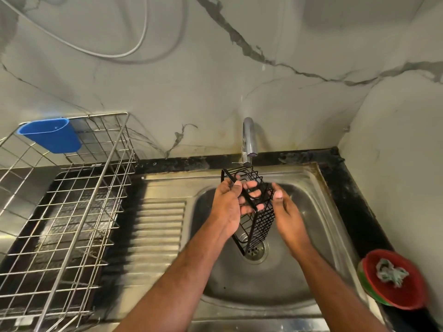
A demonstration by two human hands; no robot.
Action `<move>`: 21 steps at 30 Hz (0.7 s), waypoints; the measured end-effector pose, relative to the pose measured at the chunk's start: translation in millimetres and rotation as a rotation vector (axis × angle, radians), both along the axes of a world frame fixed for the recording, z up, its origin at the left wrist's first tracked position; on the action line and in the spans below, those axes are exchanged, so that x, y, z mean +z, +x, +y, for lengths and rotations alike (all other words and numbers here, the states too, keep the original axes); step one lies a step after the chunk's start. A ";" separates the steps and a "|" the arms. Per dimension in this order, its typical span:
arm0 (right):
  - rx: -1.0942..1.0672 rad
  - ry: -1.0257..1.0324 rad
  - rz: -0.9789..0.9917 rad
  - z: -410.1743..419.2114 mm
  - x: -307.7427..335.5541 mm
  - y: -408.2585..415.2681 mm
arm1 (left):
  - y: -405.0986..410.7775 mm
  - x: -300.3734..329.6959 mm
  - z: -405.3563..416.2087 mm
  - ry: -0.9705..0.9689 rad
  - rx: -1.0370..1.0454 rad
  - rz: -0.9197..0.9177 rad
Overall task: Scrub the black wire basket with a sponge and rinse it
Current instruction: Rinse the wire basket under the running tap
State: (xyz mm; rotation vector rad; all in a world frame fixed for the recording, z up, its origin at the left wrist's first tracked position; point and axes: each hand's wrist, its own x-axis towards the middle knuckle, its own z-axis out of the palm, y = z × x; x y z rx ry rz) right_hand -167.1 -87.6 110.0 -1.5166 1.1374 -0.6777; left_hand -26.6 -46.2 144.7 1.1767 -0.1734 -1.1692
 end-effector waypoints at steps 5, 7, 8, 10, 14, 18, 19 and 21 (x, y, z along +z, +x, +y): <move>-0.005 0.001 -0.015 -5.3 -4.5 1.9 | 2.3 -3.2 -0.7 0.014 0.014 0.054; -0.004 0.009 -0.022 -5.8 -3.9 1.8 | 1.6 -3.6 1.1 0.004 0.019 0.074; -0.004 0.010 -0.025 -5.6 -2.7 1.9 | 0.9 -3.7 2.1 -0.001 0.017 0.085; -0.011 0.001 -0.026 -4.8 0.5 2.6 | 0.0 -4.3 4.0 -0.004 0.025 0.101; 0.012 -0.037 0.049 -2.3 2.1 3.0 | -1.6 -6.7 9.9 -0.040 0.030 0.105; 0.045 -0.042 0.099 3.6 2.6 3.7 | -0.7 -6.1 16.1 -0.066 0.033 0.110; 0.050 -0.043 0.105 5.4 3.4 4.0 | -0.4 -5.7 17.3 -0.076 0.038 0.117; 0.058 -0.061 0.109 7.8 3.0 4.4 | -0.3 -4.4 19.3 -0.102 0.049 0.158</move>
